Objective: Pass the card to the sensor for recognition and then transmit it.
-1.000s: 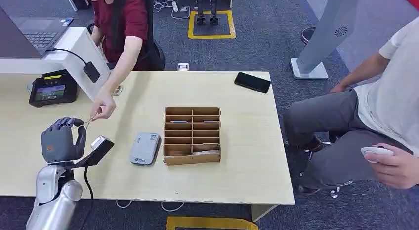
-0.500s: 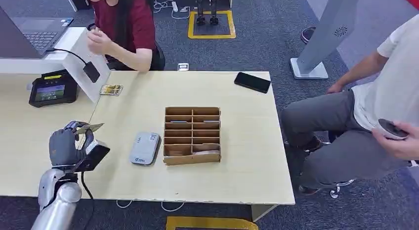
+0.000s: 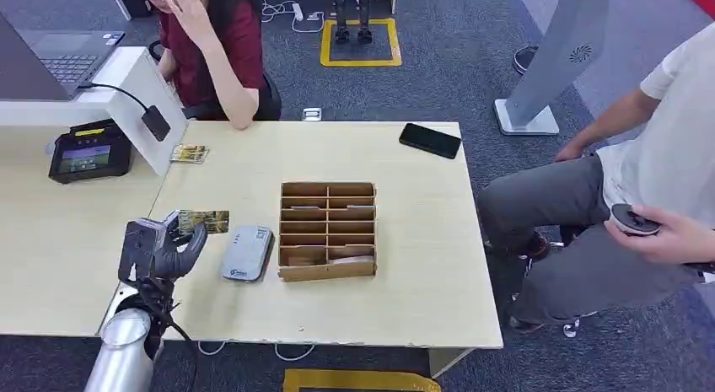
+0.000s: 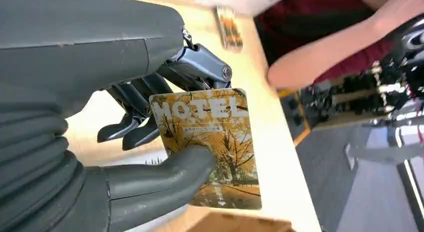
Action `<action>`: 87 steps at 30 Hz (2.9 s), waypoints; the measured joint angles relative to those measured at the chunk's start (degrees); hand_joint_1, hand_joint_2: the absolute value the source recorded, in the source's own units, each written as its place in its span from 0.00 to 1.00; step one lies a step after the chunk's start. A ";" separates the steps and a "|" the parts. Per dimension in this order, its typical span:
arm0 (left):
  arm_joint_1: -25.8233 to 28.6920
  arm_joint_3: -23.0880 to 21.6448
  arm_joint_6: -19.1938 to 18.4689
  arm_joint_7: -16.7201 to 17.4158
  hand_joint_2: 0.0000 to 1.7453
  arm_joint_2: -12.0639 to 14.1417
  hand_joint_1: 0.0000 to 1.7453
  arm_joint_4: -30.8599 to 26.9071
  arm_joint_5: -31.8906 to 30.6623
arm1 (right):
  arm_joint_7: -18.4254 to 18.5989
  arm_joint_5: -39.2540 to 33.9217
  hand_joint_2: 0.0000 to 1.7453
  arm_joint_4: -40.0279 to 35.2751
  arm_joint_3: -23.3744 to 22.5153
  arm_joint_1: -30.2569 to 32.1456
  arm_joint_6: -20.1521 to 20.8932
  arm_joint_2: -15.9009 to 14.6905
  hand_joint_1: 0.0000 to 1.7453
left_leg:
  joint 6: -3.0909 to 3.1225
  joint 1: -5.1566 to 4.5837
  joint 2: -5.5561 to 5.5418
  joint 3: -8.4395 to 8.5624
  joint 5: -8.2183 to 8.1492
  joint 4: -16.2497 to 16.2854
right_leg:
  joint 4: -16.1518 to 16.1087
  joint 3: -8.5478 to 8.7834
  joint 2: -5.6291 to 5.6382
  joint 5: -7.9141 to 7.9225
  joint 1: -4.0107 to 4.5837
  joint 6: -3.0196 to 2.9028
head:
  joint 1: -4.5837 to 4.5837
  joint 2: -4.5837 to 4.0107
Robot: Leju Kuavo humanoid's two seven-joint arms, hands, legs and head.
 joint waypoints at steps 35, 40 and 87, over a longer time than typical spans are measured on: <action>-6.88 -2.98 19.21 5.51 1.00 -2.52 1.00 15.19 -15.77 | 0.07 4.31 1.00 0.00 -1.62 -0.18 1.09 0.66 0.00 | -0.02 0.04 -0.03 -0.04 0.03 -0.01 | 0.01 0.00 -0.02 0.04 0.00 0.05 | 0.02 0.00; -6.90 -2.26 19.23 5.51 1.00 -2.24 1.00 16.00 -15.84 | 0.09 4.31 1.00 0.00 -1.64 -0.19 1.09 0.66 0.00 | -0.02 0.03 -0.03 -0.04 0.03 -0.01 | 0.01 0.01 -0.02 0.04 0.00 0.05 | 0.02 0.00; -3.08 -4.77 8.22 7.28 1.00 0.93 1.00 18.43 -21.11 | -1.66 7.45 1.00 0.00 -4.22 -0.15 1.09 0.66 0.00 | 0.00 0.01 -0.01 -0.03 0.04 -0.02 | 0.01 0.04 -0.02 0.04 -0.01 0.05 | 0.02 0.00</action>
